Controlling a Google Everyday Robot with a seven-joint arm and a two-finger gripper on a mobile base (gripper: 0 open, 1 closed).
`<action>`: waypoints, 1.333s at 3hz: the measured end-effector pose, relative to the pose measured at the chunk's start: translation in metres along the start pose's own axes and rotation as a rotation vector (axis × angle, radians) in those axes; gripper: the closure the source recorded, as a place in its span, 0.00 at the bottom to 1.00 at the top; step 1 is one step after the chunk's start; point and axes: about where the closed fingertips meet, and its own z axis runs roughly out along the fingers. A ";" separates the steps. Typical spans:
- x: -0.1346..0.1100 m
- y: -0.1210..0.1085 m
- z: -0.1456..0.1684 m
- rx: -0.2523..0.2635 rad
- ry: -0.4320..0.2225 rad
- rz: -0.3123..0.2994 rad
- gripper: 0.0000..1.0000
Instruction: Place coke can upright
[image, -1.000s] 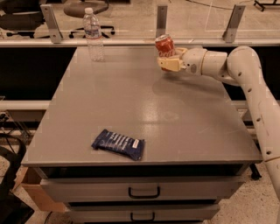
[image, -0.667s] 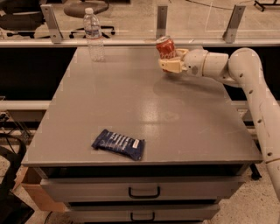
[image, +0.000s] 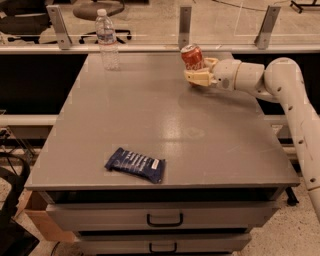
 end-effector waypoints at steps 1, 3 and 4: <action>0.008 0.000 -0.003 0.008 0.000 0.016 1.00; 0.020 -0.002 -0.007 0.022 -0.011 0.050 1.00; 0.018 -0.003 -0.007 0.022 -0.011 0.050 1.00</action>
Offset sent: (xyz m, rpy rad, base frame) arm -0.0018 -0.0258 -0.0323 0.0665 0.0485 -0.0545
